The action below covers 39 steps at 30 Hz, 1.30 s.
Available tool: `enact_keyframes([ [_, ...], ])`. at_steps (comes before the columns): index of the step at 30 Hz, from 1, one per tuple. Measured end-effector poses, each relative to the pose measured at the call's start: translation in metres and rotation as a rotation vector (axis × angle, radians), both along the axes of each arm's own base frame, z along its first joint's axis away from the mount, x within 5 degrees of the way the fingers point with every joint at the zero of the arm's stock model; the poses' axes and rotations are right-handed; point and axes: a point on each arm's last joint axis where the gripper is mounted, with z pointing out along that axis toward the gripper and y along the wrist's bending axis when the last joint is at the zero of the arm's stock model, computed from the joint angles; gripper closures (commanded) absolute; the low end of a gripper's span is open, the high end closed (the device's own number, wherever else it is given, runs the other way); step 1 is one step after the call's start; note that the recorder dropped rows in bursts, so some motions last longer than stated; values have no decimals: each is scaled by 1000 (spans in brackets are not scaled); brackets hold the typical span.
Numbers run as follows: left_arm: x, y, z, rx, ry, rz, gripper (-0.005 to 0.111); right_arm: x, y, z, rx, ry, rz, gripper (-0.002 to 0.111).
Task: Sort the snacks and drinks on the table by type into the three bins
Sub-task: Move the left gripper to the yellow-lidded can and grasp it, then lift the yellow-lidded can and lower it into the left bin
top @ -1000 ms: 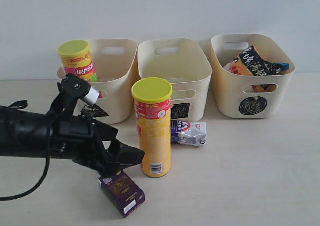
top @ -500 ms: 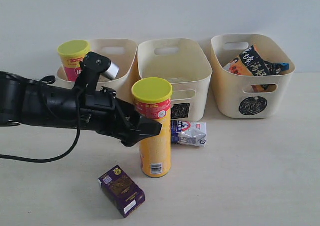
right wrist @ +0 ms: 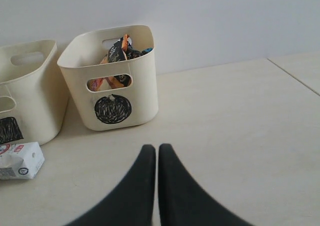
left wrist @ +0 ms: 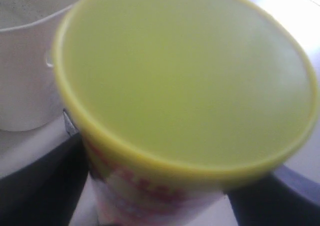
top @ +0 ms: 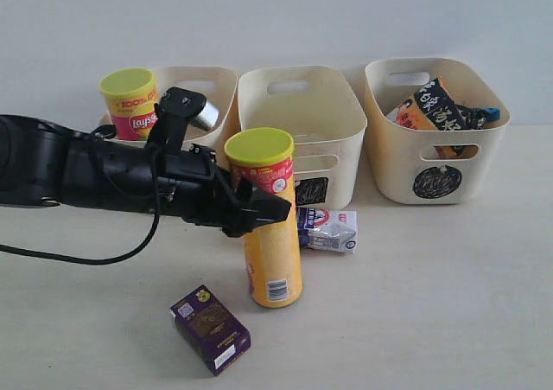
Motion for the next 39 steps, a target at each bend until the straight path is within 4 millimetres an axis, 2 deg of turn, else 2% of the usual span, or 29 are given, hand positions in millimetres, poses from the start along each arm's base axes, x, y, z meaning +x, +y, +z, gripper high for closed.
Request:
enact_keyframes([
  [2,-1,1,7,-24,13,20,102,0,0,0,0,0,0,108],
  [5,-6,3,27,-67,-7,39,102,0,0,0,0,0,0,108],
  [12,-32,22,100,-60,-218,67,102,0,0,0,0,0,0,108],
  [16,-43,48,140,-4,-388,258,102,0,0,0,0,0,0,108],
  [20,-41,73,168,39,-507,502,102,0,0,0,0,0,0,108],
  [22,-39,78,177,47,-539,559,102,0,0,0,0,0,0,108],
  [28,-21,70,184,83,-589,546,102,0,0,0,0,0,0,108],
  [39,41,41,157,39,-462,581,102,0,0,0,0,0,0,108],
])
